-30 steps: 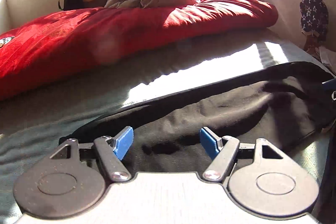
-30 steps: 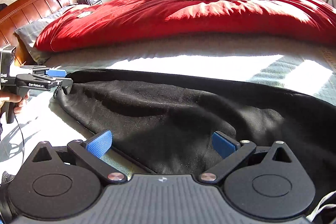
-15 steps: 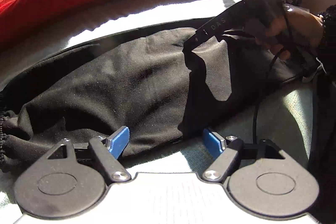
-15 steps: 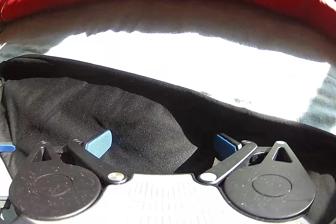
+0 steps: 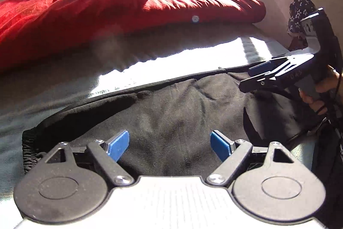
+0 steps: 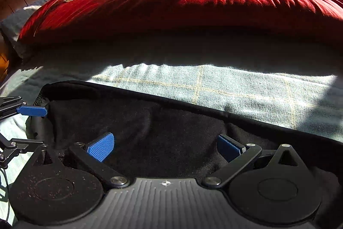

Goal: Fold clothes
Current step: 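Press both open tools along the black hoodie to smooth it flat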

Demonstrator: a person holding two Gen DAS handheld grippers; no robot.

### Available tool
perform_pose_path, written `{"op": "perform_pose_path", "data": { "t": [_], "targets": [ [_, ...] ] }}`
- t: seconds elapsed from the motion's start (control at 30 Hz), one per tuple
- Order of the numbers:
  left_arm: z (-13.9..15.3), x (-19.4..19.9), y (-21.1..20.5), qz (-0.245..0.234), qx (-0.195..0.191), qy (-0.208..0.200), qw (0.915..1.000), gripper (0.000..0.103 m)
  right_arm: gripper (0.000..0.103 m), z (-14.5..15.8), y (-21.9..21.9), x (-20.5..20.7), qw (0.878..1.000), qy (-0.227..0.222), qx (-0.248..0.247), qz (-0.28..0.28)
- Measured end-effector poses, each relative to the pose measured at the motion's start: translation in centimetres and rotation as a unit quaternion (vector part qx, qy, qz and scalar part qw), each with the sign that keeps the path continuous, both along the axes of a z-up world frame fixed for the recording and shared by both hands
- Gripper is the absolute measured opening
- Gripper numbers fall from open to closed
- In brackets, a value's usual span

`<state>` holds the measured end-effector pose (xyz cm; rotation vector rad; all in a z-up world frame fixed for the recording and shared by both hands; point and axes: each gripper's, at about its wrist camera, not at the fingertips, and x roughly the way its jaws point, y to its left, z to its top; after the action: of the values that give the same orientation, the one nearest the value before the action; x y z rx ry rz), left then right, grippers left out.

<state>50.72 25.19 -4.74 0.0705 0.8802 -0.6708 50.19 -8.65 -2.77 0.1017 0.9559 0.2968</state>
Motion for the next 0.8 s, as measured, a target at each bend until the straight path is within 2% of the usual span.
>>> {"op": "perform_pose_path", "data": {
  "t": [0.07, 0.13, 0.2, 0.3, 0.37, 0.4, 0.5, 0.63, 0.7, 0.8],
  "targets": [
    [-2.0, 2.4, -0.6, 0.013, 0.000, 0.027, 0.9996, 0.083, 0.103, -0.1, -0.3, -2.1, 1.000, 0.007, -0.004, 0.009],
    [-4.2, 4.5, -0.5, 0.048, 0.018, 0.043, 0.9978, 0.083, 0.103, -0.6, -1.4, -4.3, 1.000, 0.016, -0.002, 0.004],
    [-5.3, 5.9, 0.5, 0.075, 0.011, 0.031, 0.9967, 0.083, 0.103, -0.8, -2.2, -6.1, 1.000, 0.018, -0.007, -0.005],
    [-5.3, 7.7, 1.5, 0.124, 0.035, -0.002, 0.9917, 0.083, 0.103, -0.9, -3.6, -7.9, 0.999, 0.015, -0.016, -0.028],
    [-5.1, 8.7, 1.8, 0.147, 0.050, -0.001, 0.9879, 0.082, 0.103, -0.8, -4.3, -8.5, 0.999, 0.012, -0.013, -0.042],
    [-4.8, 8.7, 1.9, 0.149, 0.045, 0.002, 0.9878, 0.082, 0.103, -0.9, -4.4, -8.9, 0.999, 0.009, -0.009, -0.050],
    [-3.0, 6.6, 1.4, 0.117, 0.031, -0.011, 0.9925, 0.083, 0.103, -0.8, -4.6, -9.2, 0.998, -0.005, -0.006, -0.058],
    [-1.6, 2.4, 0.1, 0.027, 0.016, -0.021, 0.9993, 0.084, 0.103, -1.9, -3.6, -8.6, 0.999, 0.004, 0.003, -0.046],
    [-2.1, 1.0, -0.2, 0.003, 0.029, -0.014, 0.9995, 0.084, 0.103, -2.7, -3.2, -8.3, 0.999, 0.013, 0.002, -0.042],
    [-4.0, -0.4, -0.1, -0.004, 0.088, 0.014, 0.9961, 0.084, 0.103, -2.4, -3.7, -8.2, 0.999, 0.006, 0.005, -0.046]
  ]
}}
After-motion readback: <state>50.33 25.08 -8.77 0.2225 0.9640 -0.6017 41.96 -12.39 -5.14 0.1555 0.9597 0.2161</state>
